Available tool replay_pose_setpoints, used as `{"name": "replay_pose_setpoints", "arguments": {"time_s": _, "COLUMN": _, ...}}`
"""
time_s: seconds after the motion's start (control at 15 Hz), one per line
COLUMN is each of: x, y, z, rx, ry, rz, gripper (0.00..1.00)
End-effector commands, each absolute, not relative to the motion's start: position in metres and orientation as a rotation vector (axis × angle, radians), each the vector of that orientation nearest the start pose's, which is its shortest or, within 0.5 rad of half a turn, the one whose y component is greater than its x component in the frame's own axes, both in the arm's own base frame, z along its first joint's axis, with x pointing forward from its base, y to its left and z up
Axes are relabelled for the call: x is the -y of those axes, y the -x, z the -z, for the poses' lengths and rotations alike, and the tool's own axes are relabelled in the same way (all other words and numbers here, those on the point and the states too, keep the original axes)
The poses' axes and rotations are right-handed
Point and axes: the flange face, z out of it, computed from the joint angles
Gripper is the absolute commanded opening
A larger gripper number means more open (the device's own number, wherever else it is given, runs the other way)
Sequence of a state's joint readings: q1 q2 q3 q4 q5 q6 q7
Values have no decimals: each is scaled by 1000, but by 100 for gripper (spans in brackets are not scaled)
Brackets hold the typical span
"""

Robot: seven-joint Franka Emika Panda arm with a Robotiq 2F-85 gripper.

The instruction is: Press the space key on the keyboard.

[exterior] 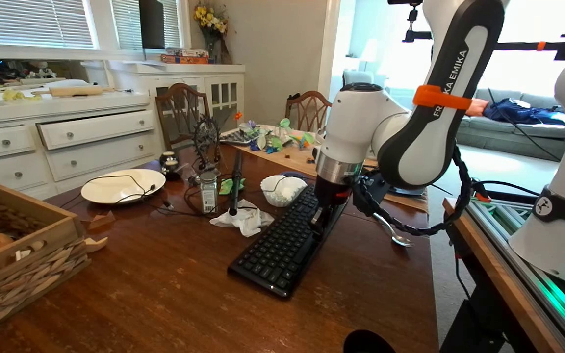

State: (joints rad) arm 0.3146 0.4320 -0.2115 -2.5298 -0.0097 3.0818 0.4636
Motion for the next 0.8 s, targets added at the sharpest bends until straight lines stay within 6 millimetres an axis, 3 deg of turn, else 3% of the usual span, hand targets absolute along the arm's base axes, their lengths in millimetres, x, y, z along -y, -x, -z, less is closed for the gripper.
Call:
{"name": "replay_pose_setpoints", "arguments": {"time_s": 0.0, "x": -43, "y": -463, "z": -124, "rx": -499, "ry": 3153, "rz": 239, "gripper": 0}}
{"name": "replay_pose_setpoints", "arguments": {"time_s": 0.73, "x": -46, "y": -464, "z": -111, "rx": -438, "ry": 3165, "rz": 208, "gripper": 0}}
